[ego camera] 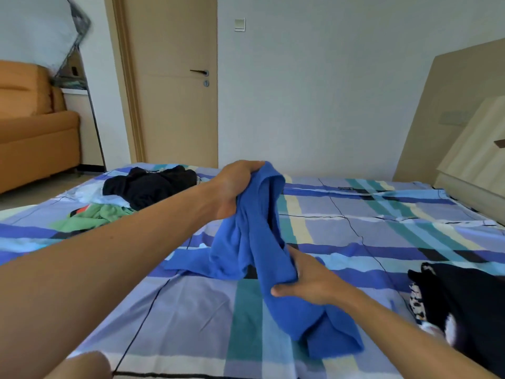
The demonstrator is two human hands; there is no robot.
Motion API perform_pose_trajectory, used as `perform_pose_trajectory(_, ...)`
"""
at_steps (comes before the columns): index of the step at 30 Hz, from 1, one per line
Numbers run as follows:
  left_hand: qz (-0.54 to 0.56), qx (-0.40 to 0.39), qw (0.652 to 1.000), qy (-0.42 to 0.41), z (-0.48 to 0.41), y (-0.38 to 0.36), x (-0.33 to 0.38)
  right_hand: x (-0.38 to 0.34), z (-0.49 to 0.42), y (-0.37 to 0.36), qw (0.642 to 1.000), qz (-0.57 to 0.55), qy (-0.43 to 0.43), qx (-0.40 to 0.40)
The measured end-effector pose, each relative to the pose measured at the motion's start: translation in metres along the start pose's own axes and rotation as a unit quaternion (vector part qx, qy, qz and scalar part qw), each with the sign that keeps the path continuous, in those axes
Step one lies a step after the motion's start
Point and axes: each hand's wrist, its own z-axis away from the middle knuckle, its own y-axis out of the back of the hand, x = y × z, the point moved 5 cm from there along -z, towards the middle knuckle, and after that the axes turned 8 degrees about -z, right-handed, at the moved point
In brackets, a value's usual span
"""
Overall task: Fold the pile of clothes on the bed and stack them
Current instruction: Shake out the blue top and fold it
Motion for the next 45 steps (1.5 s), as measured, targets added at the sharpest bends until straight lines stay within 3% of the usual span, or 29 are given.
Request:
perform_pose_trajectory(4, -0.091, -0.022, 0.995, -0.022, 0.004, 0.02, 0.011, 0.005, -0.005, 0.016, 0.989, -0.104, 0.042, 0.097)
perform_pose_trajectory(7, -0.203, -0.052, 0.973, -0.093, 0.006, 0.042, 0.025, 0.0, 0.001, 0.044, 0.971, -0.212, 0.023, 0.107)
perform_pose_trajectory(11, -0.32, -0.077, 0.935, -0.134, 0.005, 0.056, 0.04, -0.022, 0.009, 0.073, 0.958, -0.271, 0.025, 0.094)
perform_pose_trajectory(15, -0.442, -0.081, 0.88, -0.155, 0.004, 0.062, 0.049, -0.044, 0.012, 0.1, 0.939, -0.324, 0.041, 0.108)
perform_pose_trajectory(20, -0.555, -0.079, 0.801, -0.209, -0.002, 0.081, 0.041, -0.066, 0.022, 0.154, 0.918, -0.315, 0.077, 0.229)
perform_pose_trajectory(23, -0.521, -0.048, 0.813, -0.254, -0.009, 0.096, 0.038, -0.078, 0.025, 0.171, 0.92, -0.29, 0.09, 0.248)
perform_pose_trajectory(26, -0.48, 0.037, 0.83, -0.282, -0.016, 0.109, 0.033, -0.087, 0.024, 0.183, 0.927, -0.249, 0.096, 0.263)
perform_pose_trajectory(29, -0.391, 0.102, 0.876, -0.262, -0.021, 0.121, 0.025, -0.1, 0.029, 0.188, 0.941, -0.195, 0.116, 0.251)
perform_pose_trajectory(33, -0.252, 0.154, 0.928, -0.229, -0.022, 0.129, 0.026, -0.113, 0.036, 0.191, 0.966, 0.043, 0.095, 0.239)
perform_pose_trajectory(37, -0.187, 0.173, 0.934, -0.251, -0.019, 0.121, 0.039, -0.11, 0.03, 0.2, 0.919, 0.259, 0.034, 0.294)
perform_pose_trajectory(39, -0.229, 0.189, 0.91, -0.29, -0.014, 0.119, 0.05, -0.106, 0.025, 0.204, 0.914, 0.284, 0.031, 0.29)
perform_pose_trajectory(41, -0.317, 0.196, 0.858, -0.353, -0.001, 0.116, 0.061, -0.106, 0.024, 0.209, 0.926, 0.243, 0.053, 0.283)
perform_pose_trajectory(45, -0.514, 0.133, 0.702, -0.474, 0.029, 0.106, 0.063, -0.103, 0.026, 0.225, 0.943, 0.128, 0.056, 0.302)
